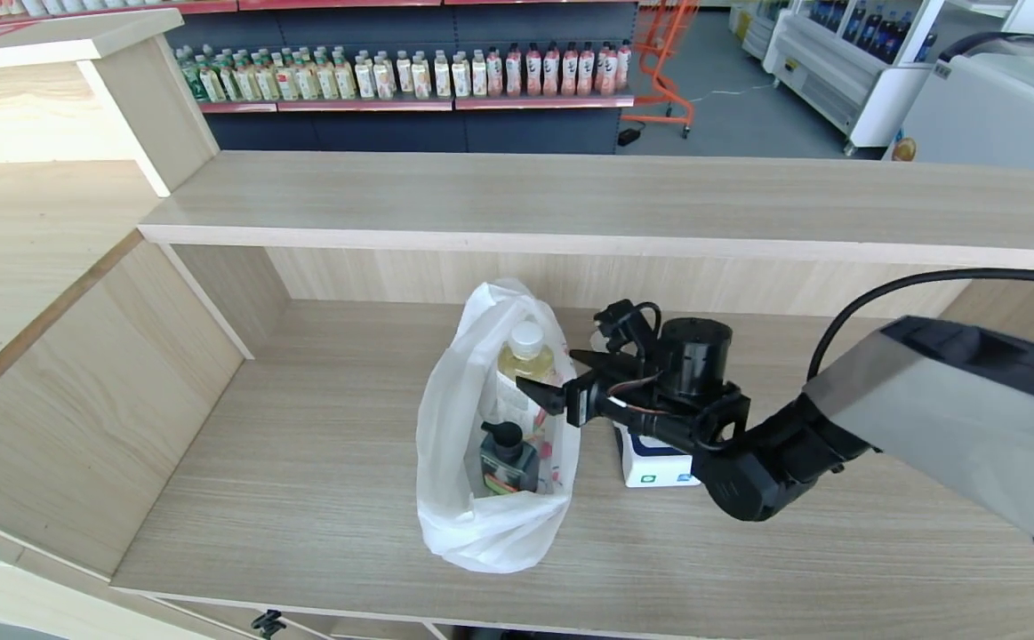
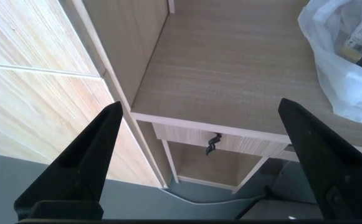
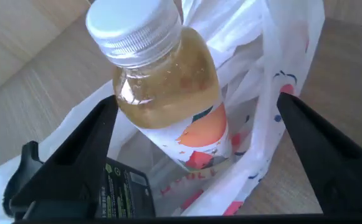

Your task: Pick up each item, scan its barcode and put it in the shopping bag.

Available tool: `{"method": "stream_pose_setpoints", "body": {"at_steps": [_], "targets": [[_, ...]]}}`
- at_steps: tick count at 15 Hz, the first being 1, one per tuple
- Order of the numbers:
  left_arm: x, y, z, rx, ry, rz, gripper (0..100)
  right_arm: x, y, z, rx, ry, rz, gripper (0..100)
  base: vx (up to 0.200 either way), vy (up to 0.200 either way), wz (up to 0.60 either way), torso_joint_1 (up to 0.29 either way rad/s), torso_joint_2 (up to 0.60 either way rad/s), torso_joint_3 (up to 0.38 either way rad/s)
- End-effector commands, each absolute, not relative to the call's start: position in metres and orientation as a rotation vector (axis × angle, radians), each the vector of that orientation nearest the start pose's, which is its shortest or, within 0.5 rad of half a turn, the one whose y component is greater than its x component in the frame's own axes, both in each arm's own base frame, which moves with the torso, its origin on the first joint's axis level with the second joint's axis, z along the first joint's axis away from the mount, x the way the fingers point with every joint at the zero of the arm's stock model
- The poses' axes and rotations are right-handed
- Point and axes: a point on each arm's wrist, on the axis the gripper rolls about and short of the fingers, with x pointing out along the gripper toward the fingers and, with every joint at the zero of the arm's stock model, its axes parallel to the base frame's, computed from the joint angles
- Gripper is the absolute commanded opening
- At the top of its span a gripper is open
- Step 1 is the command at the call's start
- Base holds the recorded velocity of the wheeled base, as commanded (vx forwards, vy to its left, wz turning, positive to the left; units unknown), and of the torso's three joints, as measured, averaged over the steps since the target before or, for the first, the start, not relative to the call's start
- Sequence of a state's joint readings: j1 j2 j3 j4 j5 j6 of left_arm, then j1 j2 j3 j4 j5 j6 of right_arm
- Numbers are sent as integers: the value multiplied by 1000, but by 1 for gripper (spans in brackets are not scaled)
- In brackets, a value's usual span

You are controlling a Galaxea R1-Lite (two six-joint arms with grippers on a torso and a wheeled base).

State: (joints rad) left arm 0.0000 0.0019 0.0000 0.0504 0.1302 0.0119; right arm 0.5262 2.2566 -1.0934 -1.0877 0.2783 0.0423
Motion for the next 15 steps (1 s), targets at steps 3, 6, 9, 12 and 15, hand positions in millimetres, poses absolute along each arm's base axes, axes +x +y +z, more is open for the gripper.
{"method": "stream_pose_setpoints", "body": {"at_steps": [3,6,9,12,15], "targets": [[-23,3,70,16,53,130,100,258,154,192,154,126,792,100,0,0,0,0,0,0],[-23,3,70,16,53,130,100,194,97,198,155,111,710,100,0,0,0,0,0,0],[-23,3,70,16,53,130,100,125,48,183,149,154,588,100,0,0,0,0,0,0],[-23,3,70,16,53,130,100,44,12,159,71,191,331,100,0,0,0,0,0,0],[-23,3,70,16,53,130,100,-3,2,127,23,111,158,100,0,0,0,0,0,0]]}}
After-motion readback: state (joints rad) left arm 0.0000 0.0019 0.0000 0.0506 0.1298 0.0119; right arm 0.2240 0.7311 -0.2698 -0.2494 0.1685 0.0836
